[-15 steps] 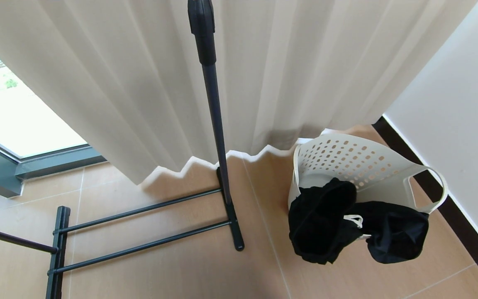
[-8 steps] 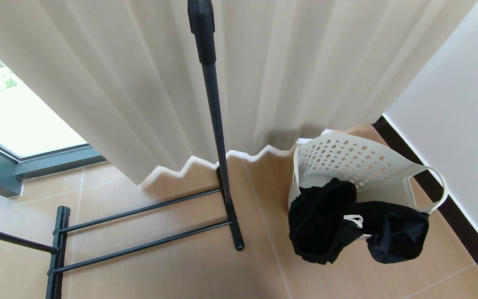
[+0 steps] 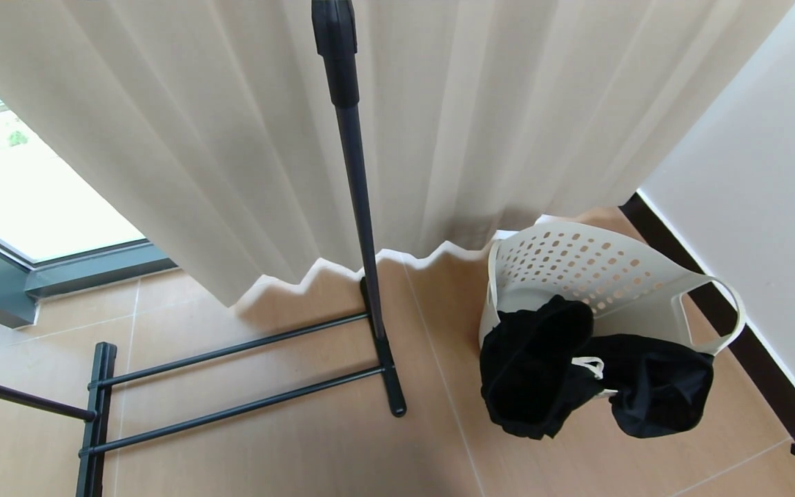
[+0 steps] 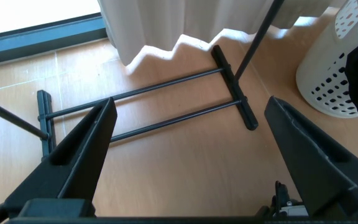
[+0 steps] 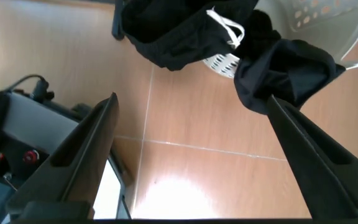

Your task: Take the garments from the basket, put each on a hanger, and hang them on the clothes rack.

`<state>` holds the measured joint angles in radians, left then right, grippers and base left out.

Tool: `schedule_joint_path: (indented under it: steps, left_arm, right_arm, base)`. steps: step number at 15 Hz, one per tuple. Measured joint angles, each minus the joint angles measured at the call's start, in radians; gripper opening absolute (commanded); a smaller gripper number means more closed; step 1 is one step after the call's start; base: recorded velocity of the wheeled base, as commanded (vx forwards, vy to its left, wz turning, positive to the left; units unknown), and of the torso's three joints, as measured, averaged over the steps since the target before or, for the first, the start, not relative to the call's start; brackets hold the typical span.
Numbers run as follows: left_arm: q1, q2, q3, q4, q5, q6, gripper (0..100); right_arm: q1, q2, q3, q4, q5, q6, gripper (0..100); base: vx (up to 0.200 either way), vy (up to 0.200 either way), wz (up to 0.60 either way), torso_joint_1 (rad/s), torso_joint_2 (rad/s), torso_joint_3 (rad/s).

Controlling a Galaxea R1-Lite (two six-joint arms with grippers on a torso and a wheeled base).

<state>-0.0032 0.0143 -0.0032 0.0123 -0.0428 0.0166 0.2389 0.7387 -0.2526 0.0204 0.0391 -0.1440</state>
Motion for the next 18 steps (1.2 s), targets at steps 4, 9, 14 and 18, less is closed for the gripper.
schedule_joint_path:
  steps: [4,9,14,18]
  left_arm:
    - [0.000,0.000,0.000,0.000,0.000,0.000,100]
    - [0.000,0.000,0.000,0.000,0.000,0.000,100]
    - [0.000,0.000,0.000,0.000,0.000,0.000,100]
    - [0.000,0.000,0.000,0.000,0.000,0.000,100]
  right_arm:
    - [-0.025,0.354,-0.199,-0.003,-0.028,-0.174,100]
    - [-0.078,0.732,-0.497,-0.007,-0.104,-0.433,100]
    - [-0.095,1.045,-0.744,-0.007,-0.166,-0.493,100]
    - [-0.111,1.207,-0.890,-0.007,-0.179,-0.532,100]
  base:
    - [0.000,0.000,0.00,0.000,0.00,0.000]
    - [0.000,0.000,0.00,0.000,0.00,0.000]
    - [0.000,0.000,0.00,0.000,0.00,0.000]
    - [0.000,0.000,0.00,0.000,0.00,0.000]
